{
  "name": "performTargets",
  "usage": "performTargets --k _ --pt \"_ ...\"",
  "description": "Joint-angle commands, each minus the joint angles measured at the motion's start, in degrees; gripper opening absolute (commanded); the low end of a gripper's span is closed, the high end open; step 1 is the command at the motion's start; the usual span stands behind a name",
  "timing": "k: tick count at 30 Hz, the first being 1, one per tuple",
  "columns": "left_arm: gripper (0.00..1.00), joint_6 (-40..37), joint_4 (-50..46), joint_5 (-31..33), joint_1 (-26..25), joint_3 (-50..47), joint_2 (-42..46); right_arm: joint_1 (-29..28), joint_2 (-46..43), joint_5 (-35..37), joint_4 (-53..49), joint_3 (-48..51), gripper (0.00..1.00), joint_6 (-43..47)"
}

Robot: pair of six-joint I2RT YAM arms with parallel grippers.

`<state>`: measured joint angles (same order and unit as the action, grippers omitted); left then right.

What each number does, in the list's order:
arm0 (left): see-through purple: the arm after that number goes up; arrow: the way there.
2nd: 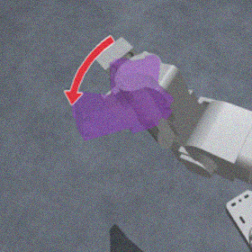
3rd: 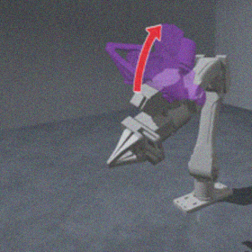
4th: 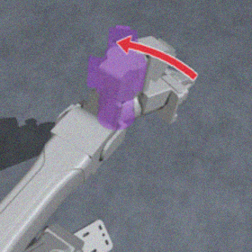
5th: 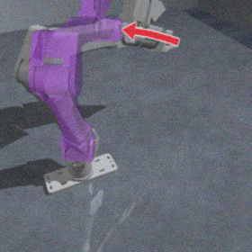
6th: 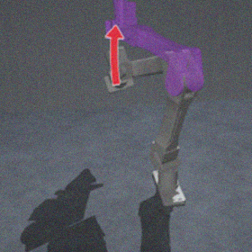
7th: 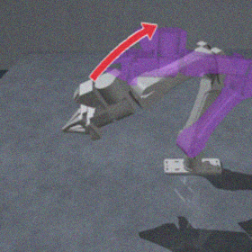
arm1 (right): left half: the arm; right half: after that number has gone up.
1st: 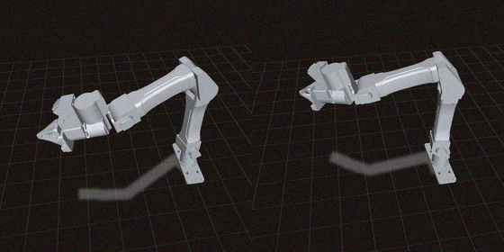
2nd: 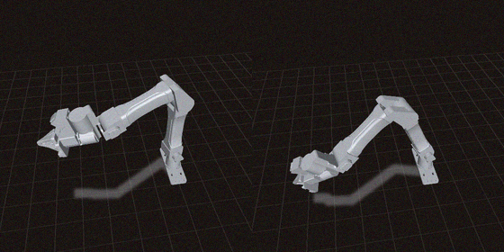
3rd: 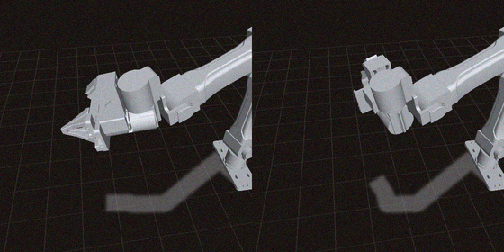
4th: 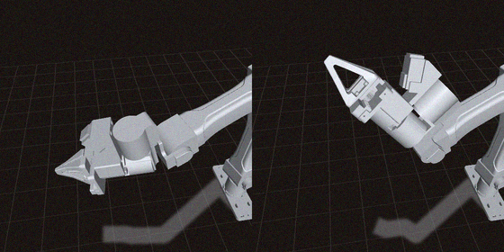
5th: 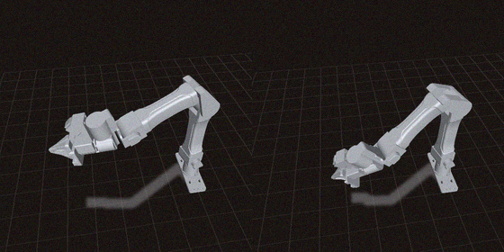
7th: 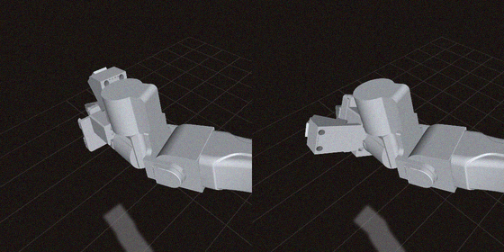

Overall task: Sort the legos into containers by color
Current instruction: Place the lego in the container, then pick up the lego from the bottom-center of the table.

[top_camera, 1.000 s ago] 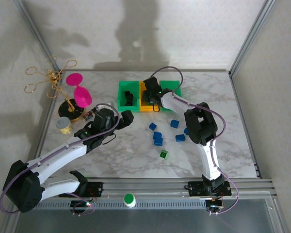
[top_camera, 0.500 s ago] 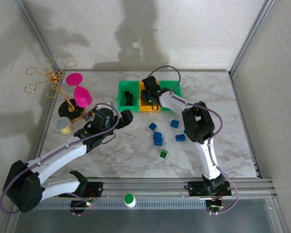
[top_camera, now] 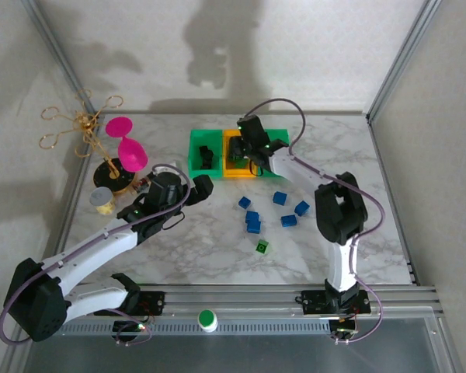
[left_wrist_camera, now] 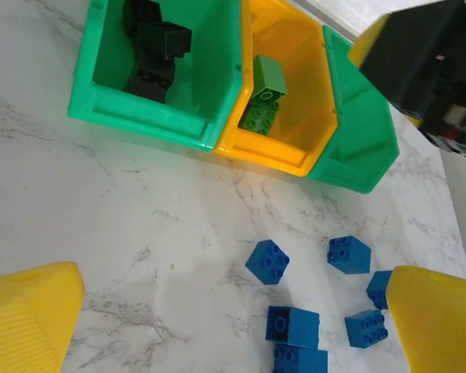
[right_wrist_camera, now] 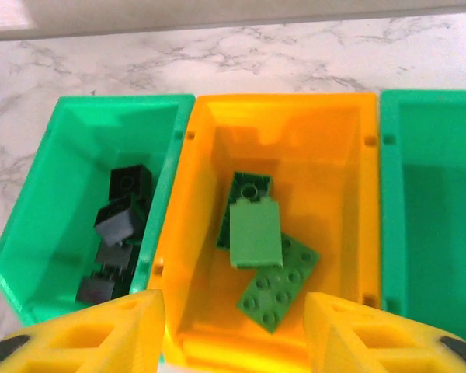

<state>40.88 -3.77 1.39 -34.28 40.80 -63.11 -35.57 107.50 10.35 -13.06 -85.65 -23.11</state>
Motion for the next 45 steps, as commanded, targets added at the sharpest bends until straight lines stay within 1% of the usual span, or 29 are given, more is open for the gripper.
performTargets --k 1,4,6,7,11,14,17,20,24,28,30,33,40,45 --pt "1.00 -0.6 -1.9 1.4 -1.2 0.5 2.3 -1.8 -5.7 0.1 -2.1 5.9 0.51 -2.6" --pt "1.00 0.5 -2.4 1.1 -2.7 -1.3 4.0 -3.6 -11.5 1.5 -5.0 12.1 0.53 -4.6" --pt "1.00 1.1 -3.4 2.0 -4.2 -2.4 5.2 -3.9 -15.4 2.0 -7.1 16.6 0.55 -6.3" --pt "1.00 1.4 -3.8 2.5 -4.9 -3.0 5.8 -5.9 -17.5 2.9 -8.2 18.6 0.56 -7.3" --pt "1.00 3.0 -4.4 2.8 -6.9 -5.4 8.3 -9.2 -24.5 3.7 -13.0 27.0 0.58 -12.7" --pt "1.00 4.3 -4.8 3.0 -8.4 -7.0 10.1 -11.6 -28.9 2.6 -16.3 32.3 0.62 -17.3" --pt "1.00 5.3 -5.0 3.0 -9.7 -8.4 11.5 -14.3 -32.7 3.0 -19.5 36.1 0.64 -23.5" --pt "1.00 6.1 -5.3 3.1 -11.0 -9.5 12.5 -16.9 -35.3 2.7 -19.7 40.3 0.67 -29.7" --pt "1.00 7.0 -6.1 3.5 -11.7 -10.8 13.3 -20.6 -34.7 2.6 -17.6 44.1 0.71 -36.8" --pt "1.00 7.4 -6.2 4.0 -11.7 -11.3 13.7 -23.1 -31.2 4.0 -15.9 44.7 0.73 -40.6" --pt "1.00 7.4 -6.3 4.2 -11.8 -11.3 13.8 -23.8 -29.7 4.7 -15.1 44.6 0.72 -41.8" --pt "1.00 7.4 -6.8 4.8 -11.8 -11.4 14.2 -24.7 -27.5 5.9 -14.6 43.9 0.68 -42.6" --pt "1.00 7.4 -6.9 5.1 -11.8 -11.8 14.1 -25.2 -23.8 5.9 -12.4 43.9 0.57 -42.9" --pt "1.00 7.4 -6.6 5.1 -11.8 -11.8 13.6 -25.5 -22.0 6.8 -13.9 42.4 0.48 -41.9"
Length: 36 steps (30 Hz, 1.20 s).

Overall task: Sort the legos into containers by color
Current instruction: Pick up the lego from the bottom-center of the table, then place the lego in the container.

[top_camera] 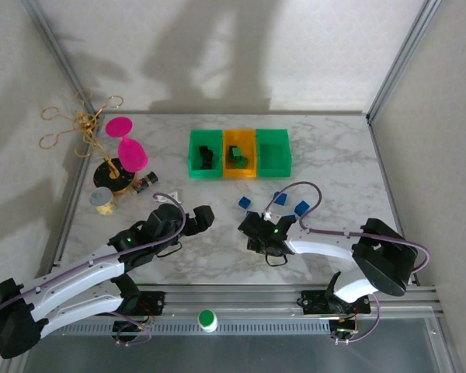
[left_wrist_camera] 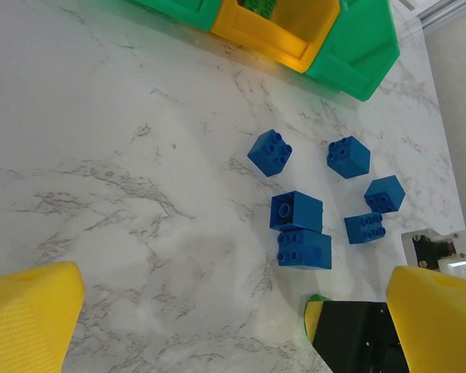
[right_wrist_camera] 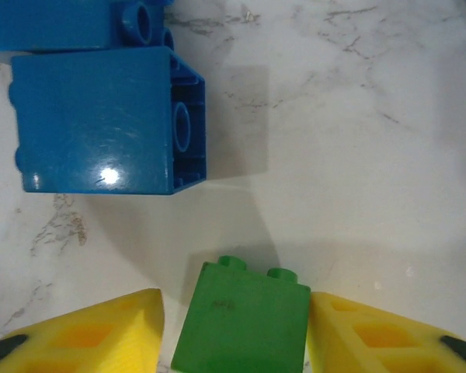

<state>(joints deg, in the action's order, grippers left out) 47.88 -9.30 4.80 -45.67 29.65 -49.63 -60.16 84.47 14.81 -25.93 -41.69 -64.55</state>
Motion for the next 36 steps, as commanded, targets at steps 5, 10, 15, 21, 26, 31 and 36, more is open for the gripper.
performTargets --k 5,10,15,21,26,31,36 --pt "1.00 0.5 -1.1 1.7 -0.4 -0.7 0.1 -1.0 0.8 3.1 -1.9 -1.8 0.39 -0.1" --pt "1.00 0.5 -0.8 1.7 -0.4 -0.6 0.0 -1.2 -0.2 3.6 -2.8 -2.2 0.33 0.8" --pt "1.00 0.6 -0.6 2.0 -0.3 -0.3 0.2 -1.0 -3.0 5.1 -4.6 -4.5 0.33 3.2" --pt "1.00 -2.8 -2.3 3.8 0.6 3.5 -0.4 2.0 -3.0 6.3 -6.0 -11.0 0.33 10.6" --pt "1.00 -5.5 -2.6 2.6 4.0 6.4 -0.1 7.4 -0.8 4.7 -2.7 -16.9 0.34 19.0" --pt "0.99 -7.2 -2.0 1.2 7.2 8.2 -1.5 12.4 5.3 4.4 1.1 -24.4 0.34 26.9" --pt "0.99 -7.4 0.6 -0.2 9.6 9.0 -3.2 17.2 12.8 1.0 6.3 -30.7 0.34 31.6"
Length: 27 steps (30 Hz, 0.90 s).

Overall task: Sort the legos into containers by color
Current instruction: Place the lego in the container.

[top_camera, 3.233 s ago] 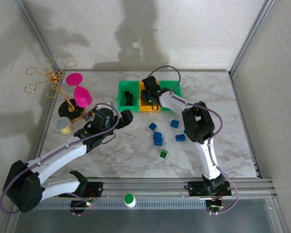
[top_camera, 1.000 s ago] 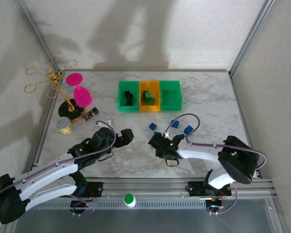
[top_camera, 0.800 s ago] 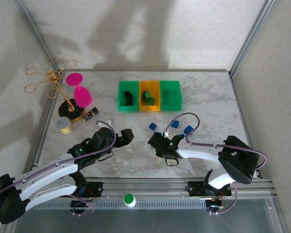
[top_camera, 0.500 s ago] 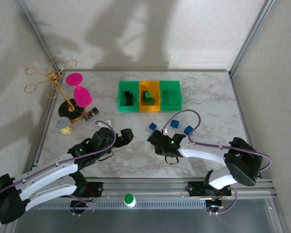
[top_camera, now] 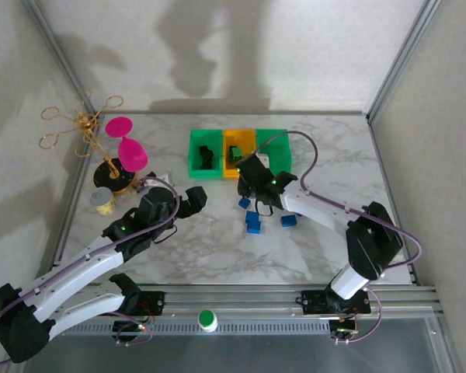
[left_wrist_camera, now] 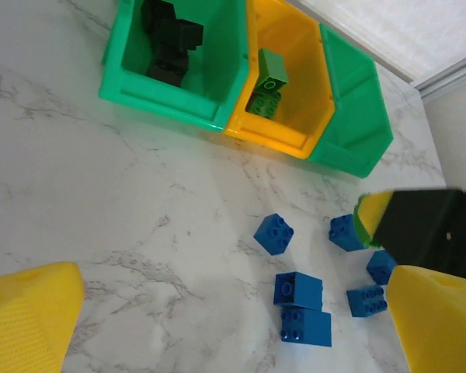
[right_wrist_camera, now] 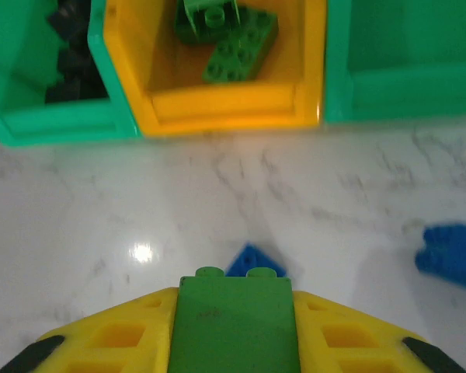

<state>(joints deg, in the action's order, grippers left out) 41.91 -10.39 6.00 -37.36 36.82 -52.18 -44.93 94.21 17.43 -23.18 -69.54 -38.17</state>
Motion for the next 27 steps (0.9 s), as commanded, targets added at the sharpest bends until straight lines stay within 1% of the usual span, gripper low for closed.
performTargets --k 1,3,8,10,13,27 --pt "1.00 -1.4 2.3 -1.8 1.8 1.9 -1.1 2.8 4.8 -2.5 3.8 -4.5 0.34 5.6" --pt "1.00 -1.3 3.2 -2.4 2.5 2.1 -1.9 3.8 8.0 -4.0 4.2 -7.4 0.34 6.8" --pt "1.00 -2.0 4.4 -3.2 3.9 3.1 -4.2 4.9 13.8 -4.6 5.1 -12.4 0.34 9.3" --pt "1.00 -2.2 4.7 -3.4 4.2 3.2 -4.7 4.8 15.3 -4.8 5.9 -13.4 0.34 9.9" --pt "0.99 -2.2 5.3 -3.9 4.8 3.2 -5.4 6.9 17.8 -5.8 6.1 -15.4 0.34 10.3" --pt "1.00 -2.5 5.2 -4.5 6.9 2.5 -5.4 8.4 28.7 -6.3 5.8 -26.6 0.35 13.0"
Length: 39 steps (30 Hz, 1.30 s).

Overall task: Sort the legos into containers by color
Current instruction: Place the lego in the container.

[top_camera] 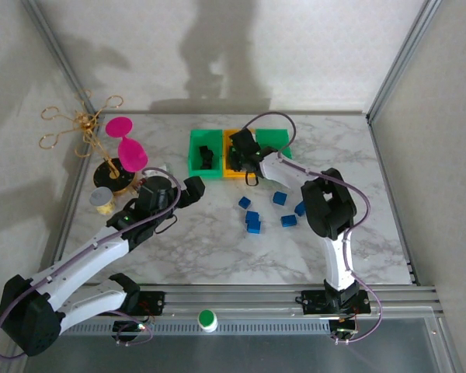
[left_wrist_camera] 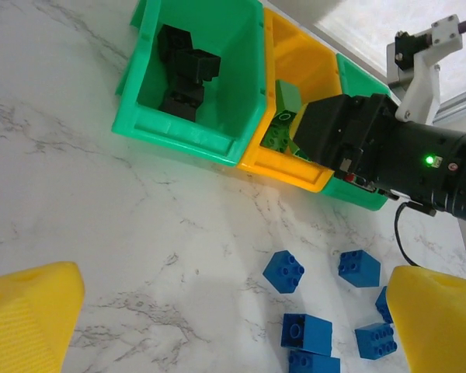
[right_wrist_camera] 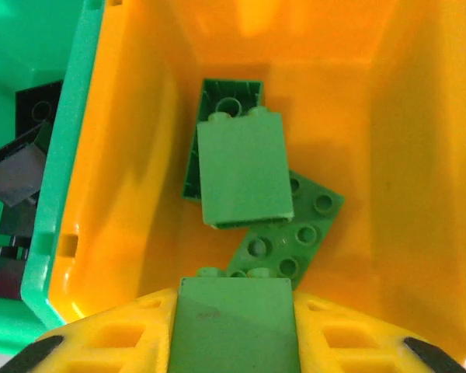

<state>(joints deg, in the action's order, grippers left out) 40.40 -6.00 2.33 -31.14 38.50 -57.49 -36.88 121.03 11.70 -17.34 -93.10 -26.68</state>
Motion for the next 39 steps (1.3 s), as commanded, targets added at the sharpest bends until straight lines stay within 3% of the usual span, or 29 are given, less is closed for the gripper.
performTargets --k 1,14,26,30,39 --pt "1.00 -1.0 0.7 -1.0 0.8 0.8 -0.1 0.5 2.7 -0.5 -0.3 -4.1 0.36 1.7" --pt "1.00 -1.2 0.5 -1.3 1.6 0.7 0.4 2.0 7.2 0.7 -1.2 -10.3 0.42 4.1" --pt "1.00 -0.9 0.1 -1.6 1.9 1.1 0.9 2.1 3.8 1.7 -2.5 -13.1 0.50 5.7" --pt "0.99 -1.0 0.0 -2.3 1.9 1.4 1.4 2.1 -1.6 0.5 -2.0 -9.5 0.52 5.2" --pt "1.00 -1.1 0.6 -4.8 0.4 1.2 1.2 2.0 -18.6 -2.9 -1.7 10.8 0.58 0.6"
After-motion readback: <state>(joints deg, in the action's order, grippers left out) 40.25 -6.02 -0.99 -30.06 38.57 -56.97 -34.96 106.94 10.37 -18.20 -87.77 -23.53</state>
